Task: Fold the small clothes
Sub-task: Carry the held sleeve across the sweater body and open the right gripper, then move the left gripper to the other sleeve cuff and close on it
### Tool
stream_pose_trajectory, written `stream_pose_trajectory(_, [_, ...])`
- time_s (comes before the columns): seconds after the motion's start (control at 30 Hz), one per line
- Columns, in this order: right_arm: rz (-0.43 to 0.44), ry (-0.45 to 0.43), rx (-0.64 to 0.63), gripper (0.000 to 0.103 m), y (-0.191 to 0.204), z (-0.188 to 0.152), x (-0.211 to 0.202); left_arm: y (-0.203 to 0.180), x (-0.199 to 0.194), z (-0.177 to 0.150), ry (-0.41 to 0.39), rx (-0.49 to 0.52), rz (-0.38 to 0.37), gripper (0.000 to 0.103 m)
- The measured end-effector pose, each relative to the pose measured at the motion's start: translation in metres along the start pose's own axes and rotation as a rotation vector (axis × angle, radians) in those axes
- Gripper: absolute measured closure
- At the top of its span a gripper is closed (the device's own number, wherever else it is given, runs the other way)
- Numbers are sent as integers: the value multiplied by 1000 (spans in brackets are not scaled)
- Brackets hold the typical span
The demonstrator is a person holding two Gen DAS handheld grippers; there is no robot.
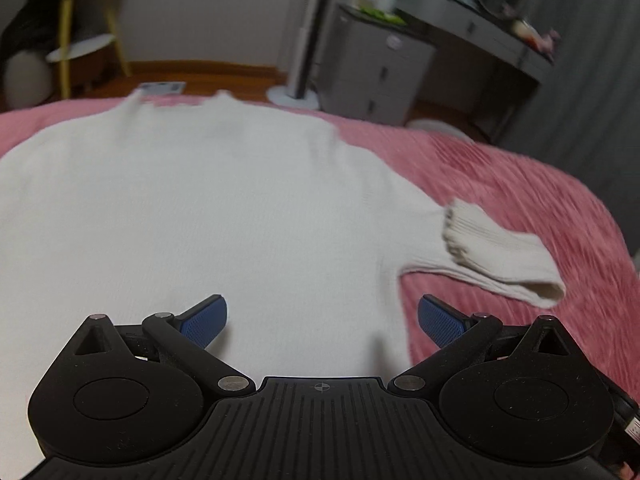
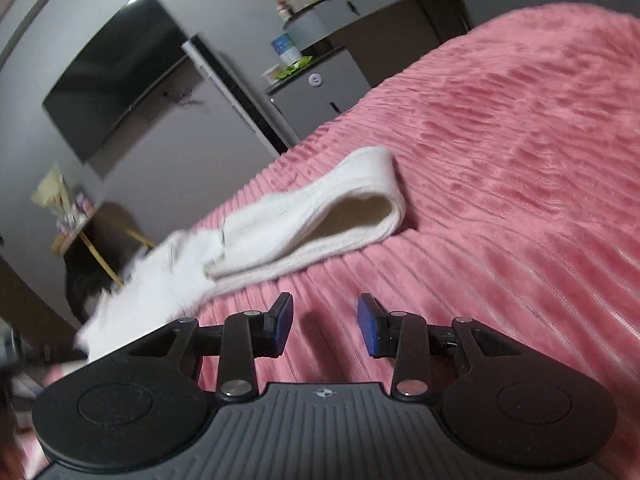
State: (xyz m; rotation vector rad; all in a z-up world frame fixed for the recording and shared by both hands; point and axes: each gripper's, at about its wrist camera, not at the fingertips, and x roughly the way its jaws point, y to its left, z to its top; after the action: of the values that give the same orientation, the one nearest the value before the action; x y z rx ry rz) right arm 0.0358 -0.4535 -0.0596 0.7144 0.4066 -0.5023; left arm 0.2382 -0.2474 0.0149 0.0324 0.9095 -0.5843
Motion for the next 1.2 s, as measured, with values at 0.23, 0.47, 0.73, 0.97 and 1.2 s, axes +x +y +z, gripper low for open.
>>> stream_pose_trajectory(0.23, [-24,-56,-27,69,-6,4,6,-28,30,22,45,2,-143,0])
stream_pose_trajectory(0.47, [-57,-117,-71,69,-7,2,-1,-53,62,38,93,20,-219,18])
stream_pose_trajectory(0.73, [-89,-133,-96,72,-11,7,2,-55,74,32,115,24,-242,29])
stream_pose_trajectory(0.97, [48,-98,169,71,-35,22,5,-19,50,23,82,-58,-186,29])
stream_pose_trajectory(1.2, [182,-46,245,69,-12,29,19,22,23,4,73,-143,-112,29])
